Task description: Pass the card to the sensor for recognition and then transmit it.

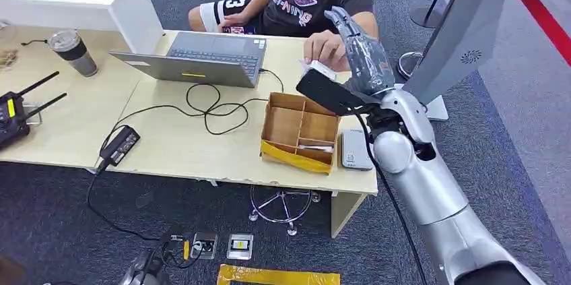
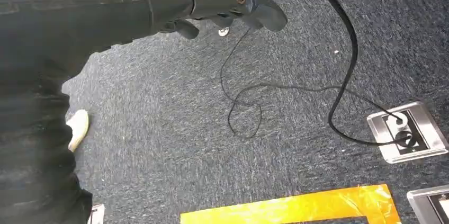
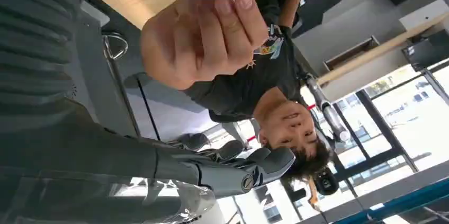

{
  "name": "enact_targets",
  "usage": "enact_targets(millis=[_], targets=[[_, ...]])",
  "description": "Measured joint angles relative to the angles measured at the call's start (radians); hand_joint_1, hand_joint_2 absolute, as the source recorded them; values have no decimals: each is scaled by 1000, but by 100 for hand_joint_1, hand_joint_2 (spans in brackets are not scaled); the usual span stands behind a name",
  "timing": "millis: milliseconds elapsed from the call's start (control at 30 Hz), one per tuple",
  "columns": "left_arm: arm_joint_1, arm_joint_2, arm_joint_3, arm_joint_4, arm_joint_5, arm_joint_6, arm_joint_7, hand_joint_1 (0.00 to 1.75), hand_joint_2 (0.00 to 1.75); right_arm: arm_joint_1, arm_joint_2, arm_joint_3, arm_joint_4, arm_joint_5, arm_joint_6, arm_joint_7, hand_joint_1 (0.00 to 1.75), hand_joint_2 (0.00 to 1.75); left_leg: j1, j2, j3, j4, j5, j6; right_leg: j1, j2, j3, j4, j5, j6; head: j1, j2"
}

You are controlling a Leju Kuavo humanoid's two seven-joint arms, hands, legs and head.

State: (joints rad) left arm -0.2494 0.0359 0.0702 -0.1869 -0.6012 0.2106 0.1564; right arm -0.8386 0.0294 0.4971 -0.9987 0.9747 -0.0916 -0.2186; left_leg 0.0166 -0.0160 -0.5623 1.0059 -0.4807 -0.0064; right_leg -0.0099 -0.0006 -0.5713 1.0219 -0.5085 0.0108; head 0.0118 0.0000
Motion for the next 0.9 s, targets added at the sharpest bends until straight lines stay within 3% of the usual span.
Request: enact_targets(millis=[900], targets=[[-9, -1, 0, 0, -9, 1, 0, 0, 175, -13, 19, 30, 105, 24, -44, 5, 2, 175, 0, 0, 0, 0, 0, 0, 0, 0, 0, 0, 0, 0, 0, 0]])
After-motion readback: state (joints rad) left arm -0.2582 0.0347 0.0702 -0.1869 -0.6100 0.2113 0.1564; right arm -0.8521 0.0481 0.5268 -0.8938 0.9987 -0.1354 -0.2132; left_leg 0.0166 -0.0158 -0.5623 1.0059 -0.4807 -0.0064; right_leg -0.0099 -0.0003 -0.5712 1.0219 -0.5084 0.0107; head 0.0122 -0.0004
